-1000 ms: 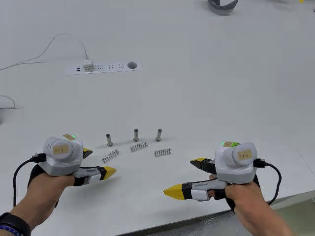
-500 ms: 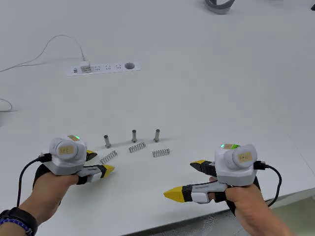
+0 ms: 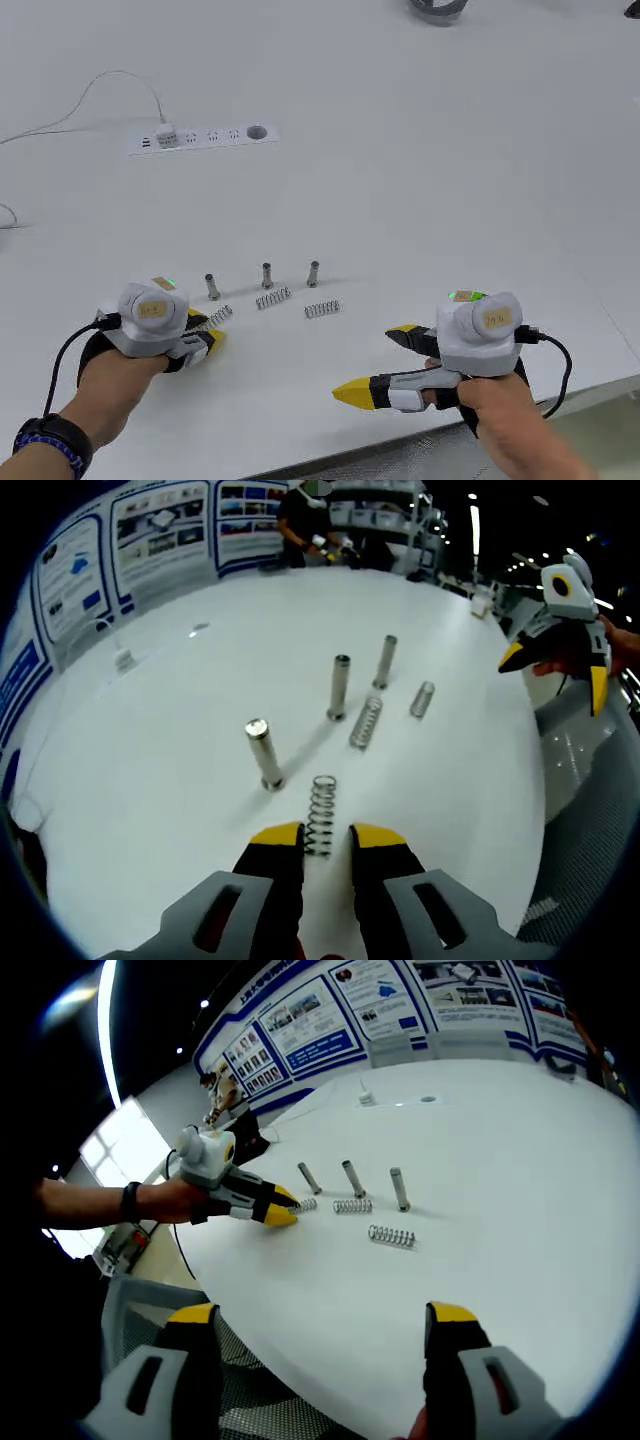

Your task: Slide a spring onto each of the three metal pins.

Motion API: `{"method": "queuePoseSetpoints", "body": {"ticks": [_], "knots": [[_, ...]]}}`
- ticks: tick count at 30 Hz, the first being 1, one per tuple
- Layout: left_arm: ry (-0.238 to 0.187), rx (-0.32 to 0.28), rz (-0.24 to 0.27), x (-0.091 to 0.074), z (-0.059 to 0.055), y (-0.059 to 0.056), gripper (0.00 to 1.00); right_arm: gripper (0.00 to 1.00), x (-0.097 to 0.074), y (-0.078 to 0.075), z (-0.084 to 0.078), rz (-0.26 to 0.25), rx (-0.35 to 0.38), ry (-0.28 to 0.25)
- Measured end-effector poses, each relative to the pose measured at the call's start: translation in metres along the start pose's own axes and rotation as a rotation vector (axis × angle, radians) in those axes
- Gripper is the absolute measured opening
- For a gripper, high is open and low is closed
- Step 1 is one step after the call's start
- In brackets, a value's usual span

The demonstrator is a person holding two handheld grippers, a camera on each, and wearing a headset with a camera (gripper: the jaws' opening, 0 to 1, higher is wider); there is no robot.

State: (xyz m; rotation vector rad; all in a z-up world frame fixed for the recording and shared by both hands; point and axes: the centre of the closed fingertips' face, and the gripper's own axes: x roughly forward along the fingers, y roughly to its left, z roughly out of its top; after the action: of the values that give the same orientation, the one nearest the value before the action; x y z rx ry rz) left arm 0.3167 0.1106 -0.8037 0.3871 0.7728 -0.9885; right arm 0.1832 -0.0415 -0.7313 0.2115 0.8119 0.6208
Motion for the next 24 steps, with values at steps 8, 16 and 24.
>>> {"method": "queuePoseSetpoints", "body": {"ticks": [8, 16, 24], "knots": [[0.018, -0.023, 0.012, -0.004, -0.005, 0.002, 0.10, 0.85, -0.002, 0.000, -0.004, -0.003, -0.005, 0.011], [-0.004, -0.069, 0.010, -0.021, -0.010, -0.005, 0.10, 0.85, -0.002, 0.004, -0.002, 0.001, -0.008, 0.006], [-0.010, -0.067, 0.019, -0.042, -0.017, -0.008, 0.10, 0.85, 0.002, 0.009, -0.006, 0.021, 0.006, 0.004]]}}
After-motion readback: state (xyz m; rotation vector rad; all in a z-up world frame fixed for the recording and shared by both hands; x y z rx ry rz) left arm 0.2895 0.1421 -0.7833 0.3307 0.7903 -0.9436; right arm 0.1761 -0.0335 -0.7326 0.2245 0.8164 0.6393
